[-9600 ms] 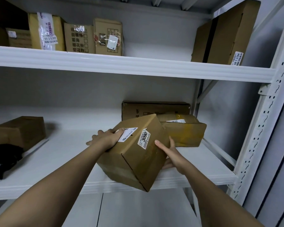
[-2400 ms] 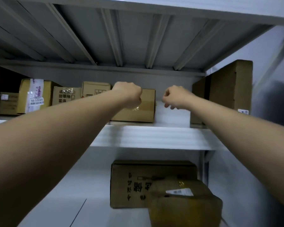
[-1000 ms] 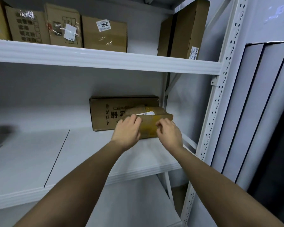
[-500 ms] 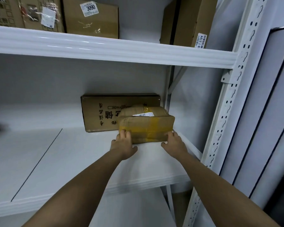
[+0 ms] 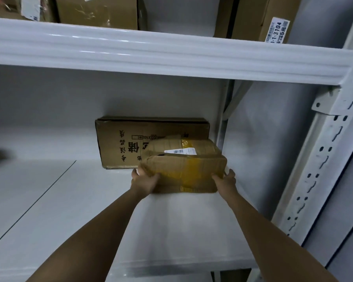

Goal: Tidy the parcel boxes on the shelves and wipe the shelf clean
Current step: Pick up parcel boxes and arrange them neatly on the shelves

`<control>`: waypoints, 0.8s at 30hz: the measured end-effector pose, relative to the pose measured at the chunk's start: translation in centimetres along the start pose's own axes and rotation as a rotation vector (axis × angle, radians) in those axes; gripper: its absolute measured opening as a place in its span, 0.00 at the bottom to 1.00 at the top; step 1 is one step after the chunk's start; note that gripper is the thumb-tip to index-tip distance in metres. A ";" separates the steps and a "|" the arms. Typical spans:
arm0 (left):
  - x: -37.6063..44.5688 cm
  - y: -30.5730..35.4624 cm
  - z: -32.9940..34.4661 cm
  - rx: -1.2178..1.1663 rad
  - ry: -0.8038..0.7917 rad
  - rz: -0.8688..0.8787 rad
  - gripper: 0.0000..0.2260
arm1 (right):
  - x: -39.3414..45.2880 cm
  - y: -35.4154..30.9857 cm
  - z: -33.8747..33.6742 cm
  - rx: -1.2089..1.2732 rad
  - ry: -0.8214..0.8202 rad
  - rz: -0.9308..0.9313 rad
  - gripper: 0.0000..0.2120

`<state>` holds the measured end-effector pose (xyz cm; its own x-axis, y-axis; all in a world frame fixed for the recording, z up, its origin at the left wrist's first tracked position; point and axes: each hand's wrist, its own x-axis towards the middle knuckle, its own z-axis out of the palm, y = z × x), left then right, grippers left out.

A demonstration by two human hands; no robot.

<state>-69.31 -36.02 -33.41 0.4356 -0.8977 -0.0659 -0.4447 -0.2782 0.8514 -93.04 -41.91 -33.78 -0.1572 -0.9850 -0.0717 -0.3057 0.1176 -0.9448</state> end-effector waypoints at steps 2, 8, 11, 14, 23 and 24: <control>1.3 0.3 0.1 -0.133 0.000 -0.049 0.37 | 1.5 -0.1 0.1 0.165 -0.004 0.048 0.36; 3.6 0.4 0.2 -0.500 -0.048 -0.141 0.27 | 3.8 -0.7 0.3 0.387 -0.082 0.048 0.27; 3.7 0.8 0.6 -0.593 -0.114 -0.161 0.28 | 3.7 -1.1 0.5 0.450 -0.113 0.002 0.21; 3.6 0.6 1.0 -0.600 -0.079 -0.118 0.24 | 3.4 -0.8 0.5 0.483 -0.095 -0.014 0.22; -1.7 -1.2 1.3 -0.330 0.180 0.433 0.21 | 1.4 -0.7 -0.7 0.586 0.048 0.104 0.30; -2.3 -1.4 1.2 -0.295 0.188 0.509 0.22 | 0.9 -0.5 -0.8 0.595 0.051 0.118 0.30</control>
<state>-70.62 -33.93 -35.03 0.3680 -0.8102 0.4562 -0.4093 0.2994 0.8619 -93.77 -42.81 -33.10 -0.2071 -0.9606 -0.1851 0.2912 0.1201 -0.9491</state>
